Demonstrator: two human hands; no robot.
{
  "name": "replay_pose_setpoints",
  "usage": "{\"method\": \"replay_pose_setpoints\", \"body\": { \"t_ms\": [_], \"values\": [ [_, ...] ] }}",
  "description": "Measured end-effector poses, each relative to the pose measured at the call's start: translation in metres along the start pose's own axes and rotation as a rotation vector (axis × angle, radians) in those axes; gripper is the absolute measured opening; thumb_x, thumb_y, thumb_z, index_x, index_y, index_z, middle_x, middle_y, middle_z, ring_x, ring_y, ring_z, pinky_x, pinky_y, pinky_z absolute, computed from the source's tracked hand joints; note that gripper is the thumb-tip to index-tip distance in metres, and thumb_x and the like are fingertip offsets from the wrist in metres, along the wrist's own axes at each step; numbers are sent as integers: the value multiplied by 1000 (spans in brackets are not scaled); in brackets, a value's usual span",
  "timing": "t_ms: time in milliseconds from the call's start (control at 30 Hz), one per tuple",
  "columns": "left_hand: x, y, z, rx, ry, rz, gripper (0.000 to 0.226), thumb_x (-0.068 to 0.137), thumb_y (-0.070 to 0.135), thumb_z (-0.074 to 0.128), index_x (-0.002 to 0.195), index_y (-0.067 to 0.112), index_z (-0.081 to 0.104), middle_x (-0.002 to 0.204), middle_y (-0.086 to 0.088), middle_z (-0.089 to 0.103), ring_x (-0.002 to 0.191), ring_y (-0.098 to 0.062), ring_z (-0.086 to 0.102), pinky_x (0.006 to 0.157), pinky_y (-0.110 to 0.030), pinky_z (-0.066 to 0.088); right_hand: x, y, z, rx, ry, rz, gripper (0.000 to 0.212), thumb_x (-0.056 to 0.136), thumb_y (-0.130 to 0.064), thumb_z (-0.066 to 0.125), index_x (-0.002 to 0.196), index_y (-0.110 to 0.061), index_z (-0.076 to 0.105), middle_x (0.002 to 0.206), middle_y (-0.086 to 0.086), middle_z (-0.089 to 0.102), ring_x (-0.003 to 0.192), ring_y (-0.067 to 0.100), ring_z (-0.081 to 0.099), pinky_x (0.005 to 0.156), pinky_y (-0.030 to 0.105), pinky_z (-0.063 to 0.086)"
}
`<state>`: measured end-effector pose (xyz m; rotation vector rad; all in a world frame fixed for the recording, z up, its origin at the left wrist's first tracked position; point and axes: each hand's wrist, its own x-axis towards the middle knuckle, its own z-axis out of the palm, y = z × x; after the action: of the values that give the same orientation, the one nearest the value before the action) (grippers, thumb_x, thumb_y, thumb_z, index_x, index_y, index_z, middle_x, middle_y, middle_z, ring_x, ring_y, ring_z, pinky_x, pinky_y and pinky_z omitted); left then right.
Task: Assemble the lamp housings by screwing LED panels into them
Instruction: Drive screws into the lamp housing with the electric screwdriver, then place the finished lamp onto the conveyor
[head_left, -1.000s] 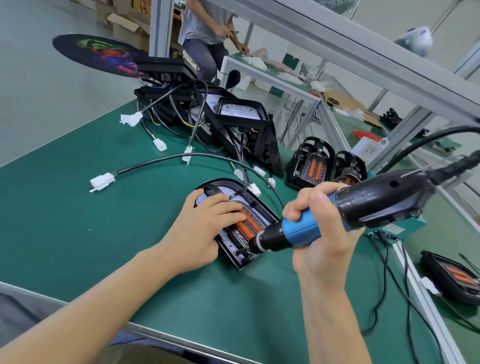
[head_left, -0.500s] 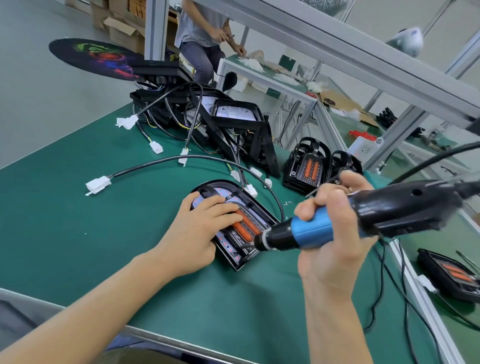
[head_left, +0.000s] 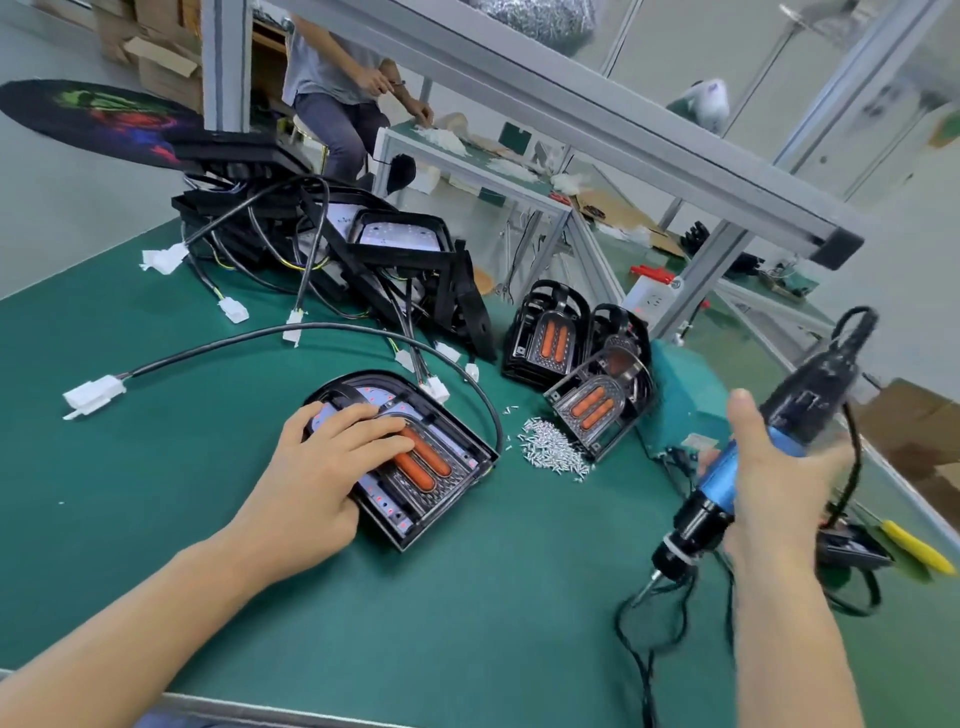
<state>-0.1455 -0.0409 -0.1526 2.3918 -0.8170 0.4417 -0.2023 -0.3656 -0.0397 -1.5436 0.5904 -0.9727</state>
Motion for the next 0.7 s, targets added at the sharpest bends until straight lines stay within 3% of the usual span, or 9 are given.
{"method": "replay_pose_setpoints", "body": {
  "t_ms": [100,233,300,367,400,500,700],
  "values": [
    [0,0,2,4,20,6,77,50,1,39,120,22,65,131,10,57,128,-11,36,108,-43,17,23,26,-8,-170,-63,212,97,80,-38,78,148,-26,10,102,5,57,49,17,60,48,31,51],
    [0,-1,4,10,23,10,78,50,0,39,120,22,65,131,10,57,127,-10,35,107,-45,19,34,56,1,-409,-200,375,108,79,-40,80,151,-18,3,128,14,51,54,23,65,55,36,55],
    [-1,-2,4,11,22,11,78,50,0,38,120,22,65,131,10,57,127,-10,35,107,-47,20,38,70,5,-509,-264,440,111,81,-41,78,153,-13,-2,138,19,46,78,35,70,75,49,58],
    [-1,-3,5,10,17,5,78,51,-1,38,121,23,65,133,12,55,128,-9,34,108,-48,19,44,82,7,-644,-304,450,107,85,-43,72,153,-6,-4,143,23,42,112,44,60,97,56,48],
    [-1,-4,6,6,19,1,78,52,-1,38,121,24,64,133,13,54,129,-8,33,109,-47,18,47,86,8,-718,-324,442,101,88,-44,67,152,-2,1,144,23,42,118,43,56,100,54,45],
    [-2,-5,7,-11,29,-1,79,52,-1,37,122,25,63,134,15,52,130,-7,33,111,-44,15,48,84,13,-953,-371,385,80,95,-44,56,145,4,17,142,24,43,121,38,50,89,39,41],
    [-1,-4,5,-15,27,-4,78,53,-1,38,122,25,63,134,14,52,131,-8,34,111,-45,15,53,85,24,-1204,-464,289,76,98,-48,48,145,4,19,144,24,43,126,40,47,95,42,40]
  ]
}}
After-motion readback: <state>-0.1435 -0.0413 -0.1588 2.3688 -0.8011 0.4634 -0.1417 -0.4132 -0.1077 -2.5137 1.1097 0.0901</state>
